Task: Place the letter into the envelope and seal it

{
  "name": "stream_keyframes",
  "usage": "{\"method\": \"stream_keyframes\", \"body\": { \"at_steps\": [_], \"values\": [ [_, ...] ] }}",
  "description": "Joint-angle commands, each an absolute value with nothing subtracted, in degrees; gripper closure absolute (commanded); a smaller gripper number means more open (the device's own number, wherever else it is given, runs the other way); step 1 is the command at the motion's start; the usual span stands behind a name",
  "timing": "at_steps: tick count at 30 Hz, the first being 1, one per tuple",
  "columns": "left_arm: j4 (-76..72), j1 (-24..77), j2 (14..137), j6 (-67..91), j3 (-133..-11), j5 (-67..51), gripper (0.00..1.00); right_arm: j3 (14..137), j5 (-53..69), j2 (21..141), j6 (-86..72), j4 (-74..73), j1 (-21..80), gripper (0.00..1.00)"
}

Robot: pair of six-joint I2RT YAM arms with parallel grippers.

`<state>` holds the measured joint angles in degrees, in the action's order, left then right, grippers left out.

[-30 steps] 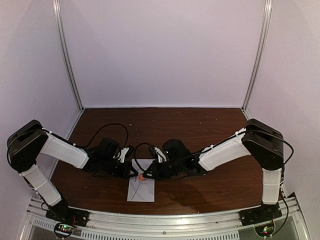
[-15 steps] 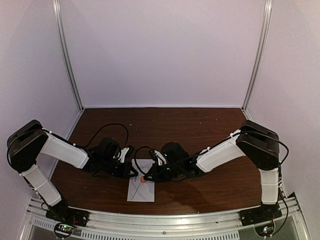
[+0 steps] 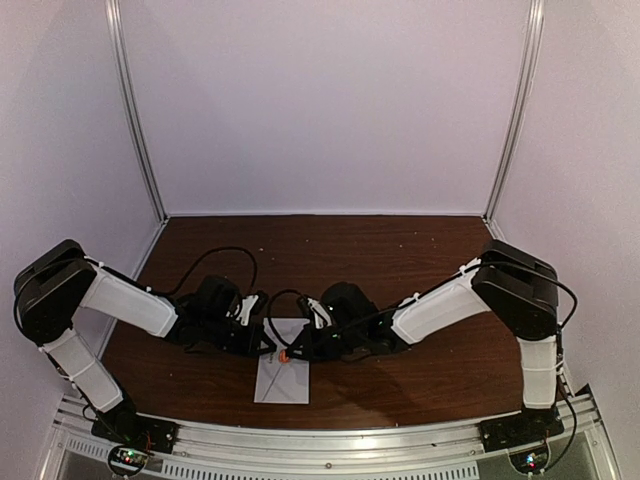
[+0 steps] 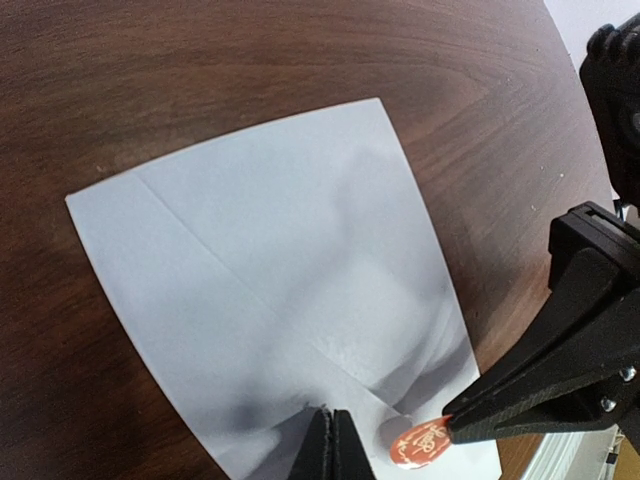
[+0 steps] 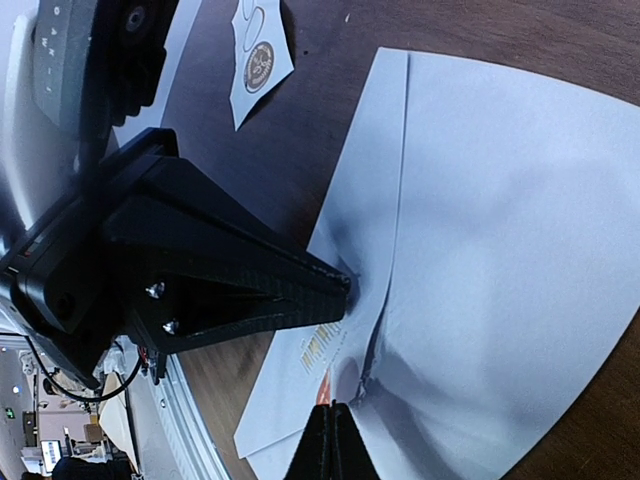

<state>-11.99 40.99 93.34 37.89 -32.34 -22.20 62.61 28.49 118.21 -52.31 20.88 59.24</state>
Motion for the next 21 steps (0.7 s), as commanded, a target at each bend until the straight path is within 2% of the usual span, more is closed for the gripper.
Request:
{"method": "stream_keyframes", "body": {
  "at_steps": [1, 21],
  "values": [
    [-8.12, 41.48, 94.97, 36.82, -31.20, -21.71, 1.00, 63.72, 27.42, 120.11, -51.94, 22.39, 58.88, 1.00],
    [-7.65, 41.47, 94.16, 36.74, -31.45, -21.66, 1.00, 63.94, 25.89, 121.28, -52.09, 21.99, 58.36, 1.00]
  ]
}}
